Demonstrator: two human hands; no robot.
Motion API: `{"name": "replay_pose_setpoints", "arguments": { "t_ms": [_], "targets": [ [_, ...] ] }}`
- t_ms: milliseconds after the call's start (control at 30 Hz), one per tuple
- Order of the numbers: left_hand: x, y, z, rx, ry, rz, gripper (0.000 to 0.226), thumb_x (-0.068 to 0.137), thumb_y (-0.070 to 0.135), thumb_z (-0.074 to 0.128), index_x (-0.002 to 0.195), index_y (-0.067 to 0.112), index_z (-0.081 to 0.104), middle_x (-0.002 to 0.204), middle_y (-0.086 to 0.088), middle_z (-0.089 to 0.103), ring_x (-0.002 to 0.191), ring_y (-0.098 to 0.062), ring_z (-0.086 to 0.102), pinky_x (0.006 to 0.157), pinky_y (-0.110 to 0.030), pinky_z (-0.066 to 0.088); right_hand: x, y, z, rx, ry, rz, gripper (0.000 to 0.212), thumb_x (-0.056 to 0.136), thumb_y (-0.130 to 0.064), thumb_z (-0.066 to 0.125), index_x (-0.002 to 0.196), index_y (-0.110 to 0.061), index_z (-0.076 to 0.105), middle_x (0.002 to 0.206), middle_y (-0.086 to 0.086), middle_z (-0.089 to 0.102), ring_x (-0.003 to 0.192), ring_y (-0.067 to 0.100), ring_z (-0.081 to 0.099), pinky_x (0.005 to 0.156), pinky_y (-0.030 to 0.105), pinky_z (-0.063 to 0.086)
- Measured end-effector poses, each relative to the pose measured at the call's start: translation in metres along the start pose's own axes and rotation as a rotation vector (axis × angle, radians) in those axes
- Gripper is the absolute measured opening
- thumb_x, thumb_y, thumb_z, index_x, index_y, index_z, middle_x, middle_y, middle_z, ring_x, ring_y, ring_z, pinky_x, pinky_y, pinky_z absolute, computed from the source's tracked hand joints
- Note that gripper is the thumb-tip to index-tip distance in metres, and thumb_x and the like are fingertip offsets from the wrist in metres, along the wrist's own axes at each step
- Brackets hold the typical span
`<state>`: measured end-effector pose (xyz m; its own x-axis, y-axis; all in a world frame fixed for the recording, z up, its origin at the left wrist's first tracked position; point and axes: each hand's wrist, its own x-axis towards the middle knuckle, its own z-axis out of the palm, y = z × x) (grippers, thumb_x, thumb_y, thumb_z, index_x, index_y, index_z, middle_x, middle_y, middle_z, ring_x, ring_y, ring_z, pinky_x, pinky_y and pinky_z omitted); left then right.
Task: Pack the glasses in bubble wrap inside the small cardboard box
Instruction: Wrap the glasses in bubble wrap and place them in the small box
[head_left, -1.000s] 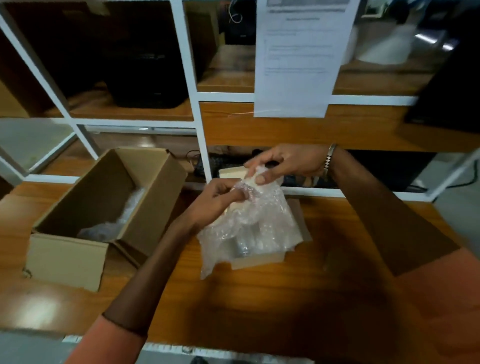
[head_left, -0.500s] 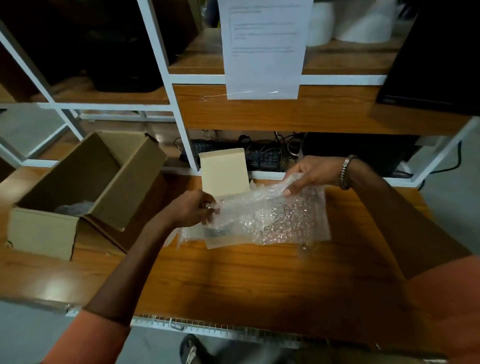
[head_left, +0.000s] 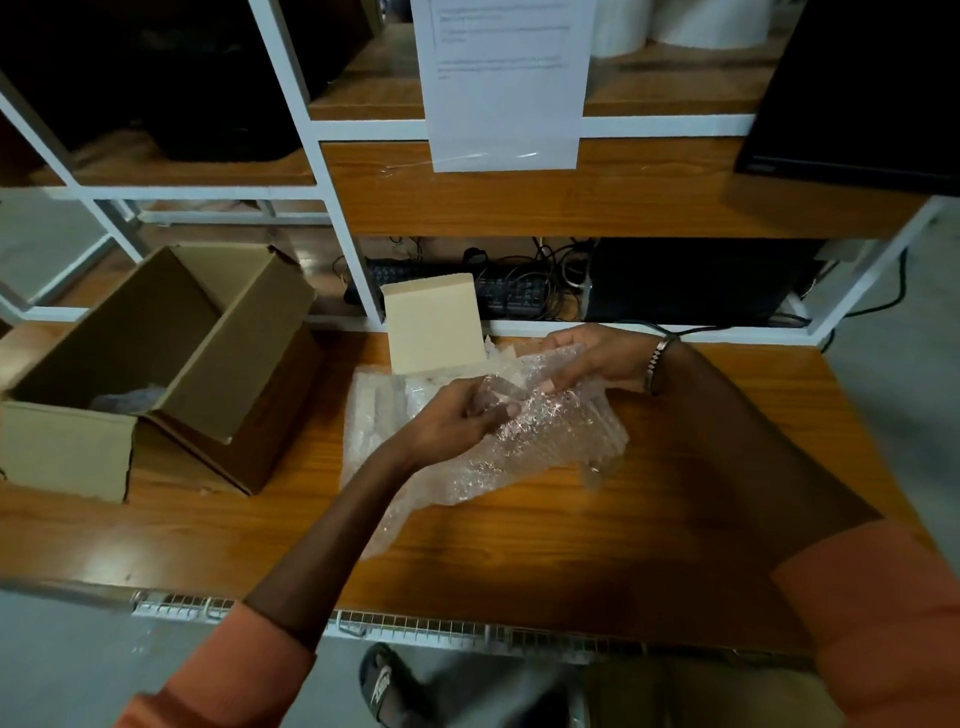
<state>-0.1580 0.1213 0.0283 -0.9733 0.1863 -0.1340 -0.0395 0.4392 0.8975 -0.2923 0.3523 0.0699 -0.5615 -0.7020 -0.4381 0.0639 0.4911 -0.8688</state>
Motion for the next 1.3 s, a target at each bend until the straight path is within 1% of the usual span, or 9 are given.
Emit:
{"name": "replay_pose_setpoints", "arguments": {
  "t_ms": [100,233,367,467,600,733,833,1067,1300],
  "targets": [
    [-0.001,-0.009,0.001,-0.032,0.046,-0.04,0.027,0.109,0.033,0.061,0.121,0.011,0.073,0.101,-0.012,0.076,0.077,-0.02,0.069,0.067,-0.033,0.058,-0.002,0.021,-0.01,0.019,0.131,0.065,0.042,0.08,-0.006,0.088,0.117,-0.013,0.068,0.112,0.008,0.079,0.099,0.025,0.075,0.08,0.035,0.064],
    [-0.012,-0.026,0.001,-0.072,0.103,-0.096,0.029,0.111,0.034,0.057,0.128,0.015,0.07,0.109,-0.007,0.079,0.074,-0.017,0.068,0.054,-0.018,0.049,0.003,0.068,-0.017,-0.176,0.29,0.253,0.049,0.079,-0.012,0.092,0.121,-0.014,0.068,0.109,0.013,0.074,0.089,0.021,0.07,0.069,0.032,0.062],
    [-0.019,-0.036,0.002,-0.064,0.139,-0.12,0.037,0.112,0.045,0.049,0.133,0.023,0.07,0.117,0.002,0.079,0.086,-0.027,0.076,0.059,-0.023,0.055,0.007,0.103,-0.003,-0.483,0.276,0.417,0.06,0.078,-0.018,0.091,0.131,-0.017,0.063,0.134,0.006,0.062,0.119,0.031,0.062,0.101,0.05,0.057],
    [-0.021,-0.035,0.004,-0.103,0.136,-0.149,0.038,0.112,0.042,0.052,0.133,0.017,0.071,0.122,0.001,0.077,0.097,-0.02,0.078,0.078,-0.032,0.062,0.014,0.125,0.006,-0.516,0.226,0.464,0.058,0.081,-0.013,0.086,0.134,-0.018,0.066,0.136,0.011,0.065,0.115,0.035,0.066,0.097,0.051,0.06],
    [-0.026,-0.037,0.002,-0.134,0.235,-0.157,0.035,0.108,0.041,0.059,0.127,0.017,0.076,0.123,0.006,0.077,0.105,-0.007,0.075,0.094,-0.034,0.06,0.018,0.131,0.006,-0.554,0.329,0.417,0.022,0.082,-0.002,0.079,0.103,-0.01,0.08,0.102,0.013,0.078,0.088,0.03,0.074,0.08,0.049,0.066],
    [-0.029,-0.037,-0.006,-0.219,0.352,-0.164,0.028,0.109,0.033,0.062,0.123,0.015,0.077,0.116,0.001,0.08,0.104,-0.015,0.077,0.096,-0.037,0.061,0.006,0.092,-0.005,-0.553,0.434,0.322,0.01,0.087,-0.004,0.074,0.096,-0.005,0.079,0.09,0.008,0.076,0.076,0.02,0.07,0.063,0.029,0.061],
    [-0.029,-0.034,-0.015,-0.332,0.402,-0.18,0.021,0.109,0.013,0.061,0.125,0.011,0.073,0.114,-0.005,0.081,0.105,-0.024,0.079,0.099,-0.042,0.063,-0.01,0.044,-0.02,-0.227,0.506,0.166,0.019,0.086,0.011,0.065,0.085,-0.004,0.077,0.08,0.012,0.072,0.066,0.019,0.068,0.045,0.018,0.051],
    [-0.035,0.013,-0.028,-0.565,0.384,-0.096,0.05,0.101,-0.012,0.057,0.138,0.02,0.064,0.119,-0.011,0.08,0.11,-0.032,0.078,0.104,-0.052,0.059,-0.023,-0.045,-0.006,0.181,0.361,-0.199,0.016,0.092,0.002,0.073,0.106,-0.007,0.074,0.1,0.009,0.08,0.083,0.02,0.078,0.066,0.028,0.065],
    [-0.05,0.061,-0.053,-0.79,0.324,0.046,0.043,0.105,0.018,0.064,0.147,0.018,0.059,0.142,-0.01,0.07,0.131,-0.034,0.068,0.11,-0.054,0.053,-0.009,-0.077,0.021,0.355,0.304,-0.42,0.023,0.088,0.001,0.075,0.111,-0.004,0.071,0.095,0.009,0.082,0.077,0.019,0.079,0.076,0.036,0.067]
  ]
}}
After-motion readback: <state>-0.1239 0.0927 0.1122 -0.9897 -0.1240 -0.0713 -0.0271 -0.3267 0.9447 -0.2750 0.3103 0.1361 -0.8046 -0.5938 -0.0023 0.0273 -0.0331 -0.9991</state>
